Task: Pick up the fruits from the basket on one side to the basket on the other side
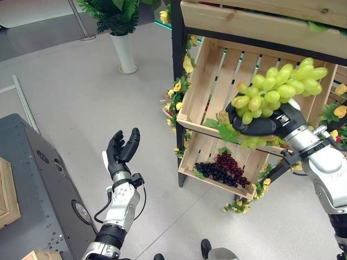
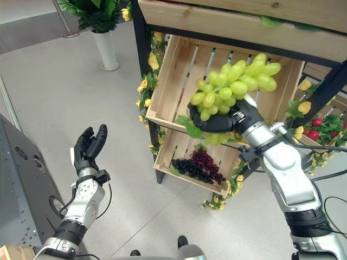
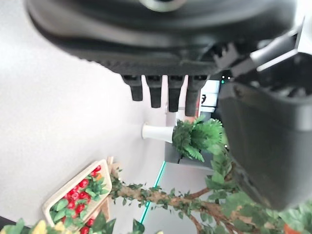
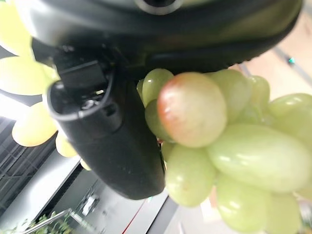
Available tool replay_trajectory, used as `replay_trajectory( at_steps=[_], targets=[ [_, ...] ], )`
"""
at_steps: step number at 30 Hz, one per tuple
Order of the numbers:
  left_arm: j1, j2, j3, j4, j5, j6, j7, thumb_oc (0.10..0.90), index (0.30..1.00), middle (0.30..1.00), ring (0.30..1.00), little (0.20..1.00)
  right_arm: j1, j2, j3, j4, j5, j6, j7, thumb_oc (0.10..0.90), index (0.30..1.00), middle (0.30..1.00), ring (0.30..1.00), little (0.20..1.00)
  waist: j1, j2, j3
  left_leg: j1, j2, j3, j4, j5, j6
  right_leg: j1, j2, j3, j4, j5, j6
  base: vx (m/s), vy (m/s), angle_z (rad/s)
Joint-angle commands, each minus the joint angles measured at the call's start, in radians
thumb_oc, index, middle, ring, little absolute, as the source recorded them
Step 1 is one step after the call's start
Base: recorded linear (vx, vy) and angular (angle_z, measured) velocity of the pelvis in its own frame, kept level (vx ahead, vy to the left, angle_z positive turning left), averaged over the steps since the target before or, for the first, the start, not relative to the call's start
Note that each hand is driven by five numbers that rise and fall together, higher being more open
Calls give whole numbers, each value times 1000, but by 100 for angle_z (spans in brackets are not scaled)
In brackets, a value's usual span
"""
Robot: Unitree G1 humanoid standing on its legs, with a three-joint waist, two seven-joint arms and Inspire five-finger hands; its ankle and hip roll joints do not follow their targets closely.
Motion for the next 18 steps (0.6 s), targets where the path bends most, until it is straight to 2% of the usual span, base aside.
replay_trajectory(
  at_steps=[1, 5, 8, 14, 15, 16, 18],
  targets=[
    [-144, 23, -31, 37, 68, -65, 4, 800, 900, 900, 900, 900, -224, -82, -41, 98, -100, -140, -186, 400, 300, 300, 300, 300, 50, -23, -117, 21, -59, -100, 5, -118, 10, 31, 29, -21, 12, -7, -9, 0, 0, 0],
    [-140, 27, -41, 34, 58, -62, 2, 800, 900, 900, 900, 900, -288, -149, -15, 169, -215, -136, -274, 400, 300, 300, 300, 300, 62, -28, -123, 18, -60, -106, 5, -116, 9, 32, 29, -30, 11, -7, -8, 3, -7, 6],
    [-138, 29, -51, 37, 52, -61, -1, 800, 900, 900, 900, 900, -358, -225, 38, 235, -327, -93, -310, 400, 300, 300, 300, 300, 74, -34, -128, 16, -61, -110, 5, -114, 9, 33, 28, -37, 10, -7, -7, 3, -2, 2],
    [-136, 26, -60, 29, 49, -53, 3, 800, 900, 900, 900, 900, -459, -310, 177, 370, -552, 7, -259, 400, 300, 300, 300, 300, 94, -45, -133, 11, -62, -117, 5, -108, 8, 34, 26, -51, 10, -7, -7, 1, -2, 1],
    [-136, 26, -60, 29, 49, -53, 3, 800, 900, 900, 900, 900, -459, -310, 177, 370, -552, 7, -259, 400, 300, 300, 300, 300, 94, -45, -133, 11, -62, -117, 5, -108, 8, 34, 26, -51, 10, -7, -7, -2, -19, 8],
    [-135, 29, -64, 24, 52, -44, -1, 800, 900, 900, 900, 900, -510, -339, 251, 431, -589, 32, -227, 400, 300, 300, 300, 300, 103, -50, -134, 9, -60, -116, 5, -105, 6, 34, 24, -59, 9, -6, -7, -5, -19, 9],
    [-136, 32, -70, 23, 50, -40, -1, 800, 900, 900, 900, 900, -551, -353, 306, 479, -603, 43, -197, 400, 300, 300, 300, 300, 111, -53, -134, 6, -60, -117, 5, -103, 5, 34, 23, -64, 9, -6, -7, -5, -20, 7]
  ],
)
